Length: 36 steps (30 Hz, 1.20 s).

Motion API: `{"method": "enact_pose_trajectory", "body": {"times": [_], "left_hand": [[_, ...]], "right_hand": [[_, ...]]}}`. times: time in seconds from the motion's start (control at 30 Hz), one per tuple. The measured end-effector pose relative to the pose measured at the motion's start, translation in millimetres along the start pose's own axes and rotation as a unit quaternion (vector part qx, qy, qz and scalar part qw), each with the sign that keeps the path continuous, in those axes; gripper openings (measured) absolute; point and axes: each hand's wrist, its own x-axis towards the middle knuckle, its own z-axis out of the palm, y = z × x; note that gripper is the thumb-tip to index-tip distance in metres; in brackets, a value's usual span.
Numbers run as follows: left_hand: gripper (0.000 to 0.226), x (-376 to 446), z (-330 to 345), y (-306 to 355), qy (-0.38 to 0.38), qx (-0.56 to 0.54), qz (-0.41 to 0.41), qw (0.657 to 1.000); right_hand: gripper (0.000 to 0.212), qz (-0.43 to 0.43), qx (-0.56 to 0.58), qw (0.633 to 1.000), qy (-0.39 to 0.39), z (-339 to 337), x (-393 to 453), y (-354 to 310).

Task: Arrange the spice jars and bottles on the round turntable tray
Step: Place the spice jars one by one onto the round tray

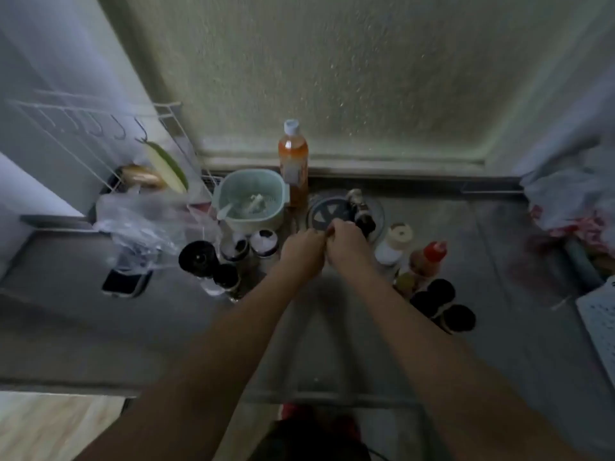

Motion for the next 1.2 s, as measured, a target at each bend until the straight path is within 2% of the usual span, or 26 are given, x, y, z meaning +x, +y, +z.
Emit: {"method": "enact_pose_trajectory", "body": {"times": [0.1,0.17,0.3,0.4,0.47,0.57,0.7,0.9,1.07,1.2], "left_hand": [[0.051,10.8,33.6,-12.3,0.016,-0.033,0.009,0.999],[0.047,19.0,56.8,-22.1,0.069,-0.043,0.024,0.996],[0.023,36.0,85.4,-29.1,0.185,-0.056,0.048,0.980],[0.031,42.3,96.1,-27.2,0.264,-0.104,0.032,0.958],[0.029,44.4,105.2,-27.9,0.305,-0.120,0.032,0.944],[0.021,46.5,112.3,-27.5,0.316,-0.114,0.035,0.941],[0.026,36.4,118.7,-31.2,0.367,-0.062,0.054,0.926],[0.020,-10.0,124.8,-27.3,0.357,-0.061,0.034,0.931],[0.016,-41.1,131.7,-31.7,0.401,-0.048,0.059,0.913],[0.020,-57.1,128.8,-33.6,0.392,-0.074,0.103,0.911]], "right_hand": [[0.017,-0.011,0.038,0.999,0.035,29.4,3.1,17.7],[0.017,-0.017,0.039,0.997,0.071,47.2,7.8,29.2],[0.017,-0.049,-0.014,0.989,0.140,71.9,23.6,50.4],[0.021,-0.080,-0.056,0.971,0.218,84.7,27.6,60.6],[0.022,-0.095,-0.066,0.960,0.256,91.3,27.9,65.0],[0.022,-0.101,-0.059,0.950,0.291,99.3,29.9,70.7],[0.020,-0.101,-0.082,0.947,0.294,105.3,26.8,73.0],[0.021,-0.093,-0.036,0.955,0.278,106.0,-11.6,63.9],[0.020,-0.088,-0.030,0.958,0.270,108.3,-48.6,57.1],[0.015,-0.097,0.004,0.951,0.294,118.3,-69.4,61.4]]}}
